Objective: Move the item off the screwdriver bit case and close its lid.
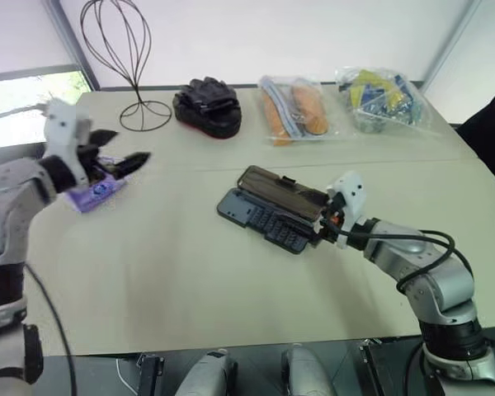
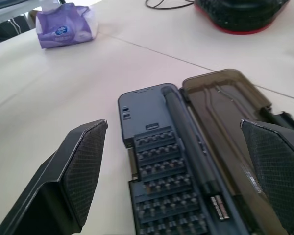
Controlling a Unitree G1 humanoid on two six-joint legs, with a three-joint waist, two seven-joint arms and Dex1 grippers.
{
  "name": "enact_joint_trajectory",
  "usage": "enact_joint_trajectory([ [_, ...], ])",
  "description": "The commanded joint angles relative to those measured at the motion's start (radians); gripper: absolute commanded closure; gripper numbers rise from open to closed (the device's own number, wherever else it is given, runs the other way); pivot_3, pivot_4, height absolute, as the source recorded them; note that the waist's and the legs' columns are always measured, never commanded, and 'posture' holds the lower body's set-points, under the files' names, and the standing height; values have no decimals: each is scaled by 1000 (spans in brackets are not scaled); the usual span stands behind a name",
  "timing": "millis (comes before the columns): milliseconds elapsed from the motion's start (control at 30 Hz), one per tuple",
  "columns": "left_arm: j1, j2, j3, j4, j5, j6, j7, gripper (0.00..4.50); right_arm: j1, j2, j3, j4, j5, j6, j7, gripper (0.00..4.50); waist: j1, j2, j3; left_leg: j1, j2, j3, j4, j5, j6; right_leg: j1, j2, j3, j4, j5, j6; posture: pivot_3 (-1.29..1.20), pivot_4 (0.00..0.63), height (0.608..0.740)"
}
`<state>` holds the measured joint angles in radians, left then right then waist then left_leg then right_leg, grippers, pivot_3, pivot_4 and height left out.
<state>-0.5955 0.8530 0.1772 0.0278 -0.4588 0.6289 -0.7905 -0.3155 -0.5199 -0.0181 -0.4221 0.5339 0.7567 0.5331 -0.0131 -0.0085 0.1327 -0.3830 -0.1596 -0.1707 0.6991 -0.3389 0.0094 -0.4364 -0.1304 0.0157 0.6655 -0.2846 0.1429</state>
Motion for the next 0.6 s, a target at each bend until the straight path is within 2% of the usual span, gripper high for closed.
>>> enact_joint_trajectory([
  [33,-108,-42,-92,170,73,-114,-84,73,-21,-21,-51,-12,7,-8,1,0,-4,0,0,0,0,0,0,0,0,0,0,0,0,0,0,0,150,740],
  [133,-193,-119,-163,304,92,-153,-171,73,-24,-41,-90,-12,13,15,-16,0,-1,0,0,0,0,0,0,0,0,0,0,0,0,0,0,0,150,740],
  [200,-211,-142,-215,328,80,-147,-294,73,-37,-73,-95,9,-26,31,-38,0,-3,0,0,-1,0,0,0,0,0,-1,0,-1,0,0,0,0,150,740],
  [300,-208,-129,-270,287,63,-109,-434,73,-76,-150,-61,104,-140,37,-77,0,-6,0,0,-2,0,1,0,0,0,-2,-1,0,0,0,0,0,150,740],
  [400,-195,-124,-280,229,52,-85,-485,73,-143,-168,-45,230,-172,23,-58,0,-10,0,0,-3,0,1,0,0,0,-4,0,0,1,0,0,0,150,740],
  [600,-146,-121,-265,94,16,-10,-508,73,-332,-117,25,575,-245,-112,36,0,-30,0,0,-3,1,1,0,0,0,-4,-1,0,1,0,0,0,150,740],
])
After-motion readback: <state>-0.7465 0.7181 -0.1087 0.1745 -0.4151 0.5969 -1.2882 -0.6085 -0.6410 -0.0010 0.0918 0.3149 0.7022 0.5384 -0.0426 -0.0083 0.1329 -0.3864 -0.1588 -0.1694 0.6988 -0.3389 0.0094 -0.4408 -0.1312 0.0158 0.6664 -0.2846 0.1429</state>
